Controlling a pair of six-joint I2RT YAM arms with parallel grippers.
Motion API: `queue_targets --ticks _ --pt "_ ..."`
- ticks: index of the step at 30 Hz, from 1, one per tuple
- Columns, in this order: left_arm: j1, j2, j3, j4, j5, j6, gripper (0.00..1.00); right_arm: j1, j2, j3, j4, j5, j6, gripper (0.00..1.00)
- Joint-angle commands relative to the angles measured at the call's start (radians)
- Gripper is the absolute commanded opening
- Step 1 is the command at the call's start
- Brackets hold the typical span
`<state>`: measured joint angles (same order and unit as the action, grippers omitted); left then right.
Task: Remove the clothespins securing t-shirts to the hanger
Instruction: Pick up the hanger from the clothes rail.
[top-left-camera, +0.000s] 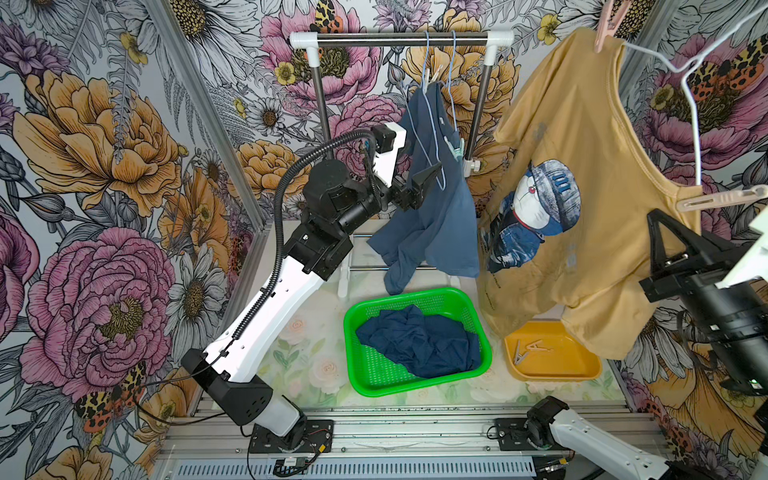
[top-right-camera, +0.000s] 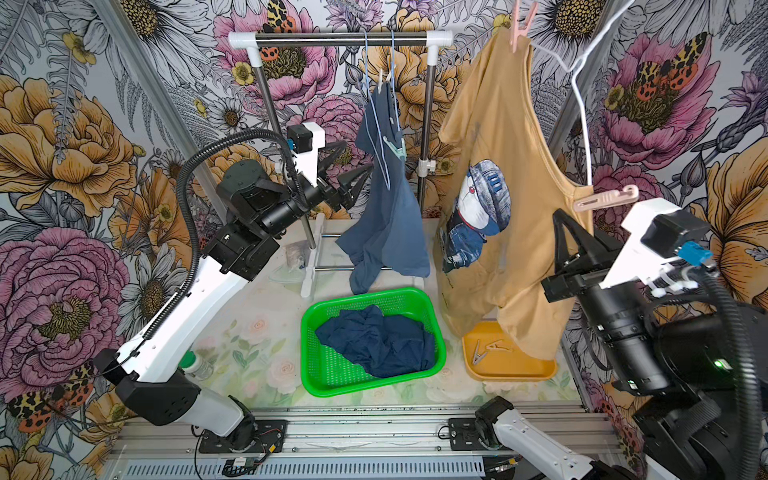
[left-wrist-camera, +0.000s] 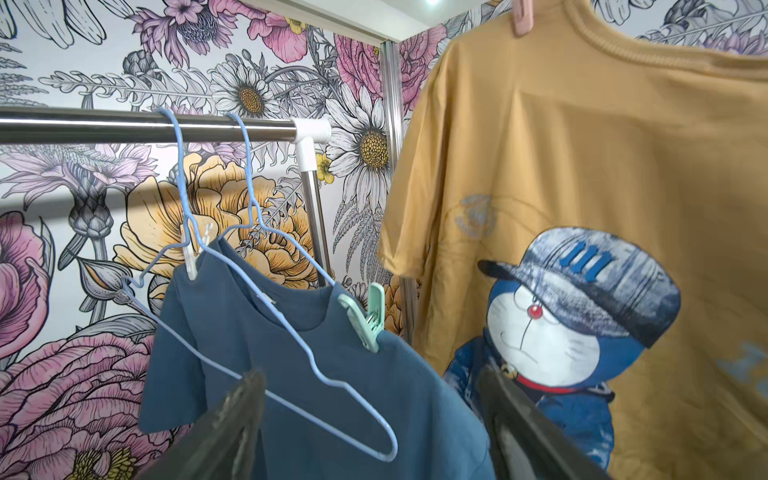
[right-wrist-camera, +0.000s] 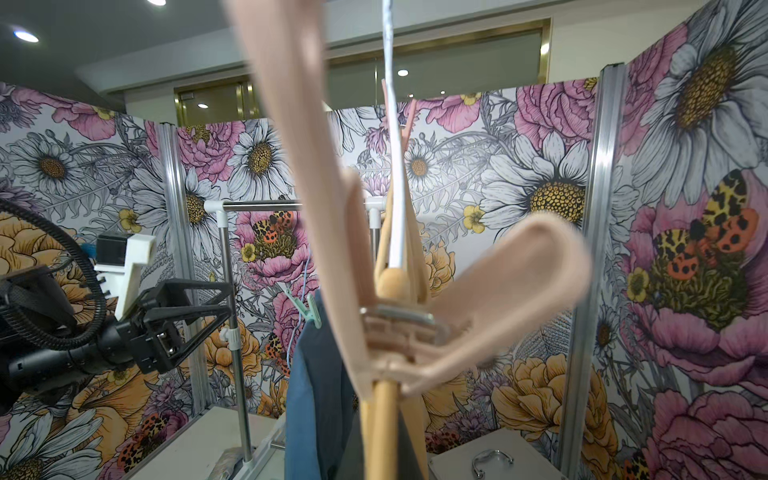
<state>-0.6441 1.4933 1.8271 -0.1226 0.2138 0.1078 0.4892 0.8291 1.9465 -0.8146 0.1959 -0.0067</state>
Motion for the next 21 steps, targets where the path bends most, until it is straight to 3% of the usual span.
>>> queue_targets --ticks 1,12,21 --pt "0.001 -0.073 -0.075 0.005 -0.046 0.017 0.82 -0.006 -0.019 0.057 0.049 -0.078 -0.037 0.00" --pt "0.006 -0.264 -0.367 0.009 -0.101 0.005 0.83 -0.007 0.016 0.158 0.043 -0.296 0.017 0.00" --pt "0.056 -0.351 -0.483 -0.002 -0.114 -0.035 0.83 -0.008 0.099 0.138 0.048 -0.495 0.085 0.00"
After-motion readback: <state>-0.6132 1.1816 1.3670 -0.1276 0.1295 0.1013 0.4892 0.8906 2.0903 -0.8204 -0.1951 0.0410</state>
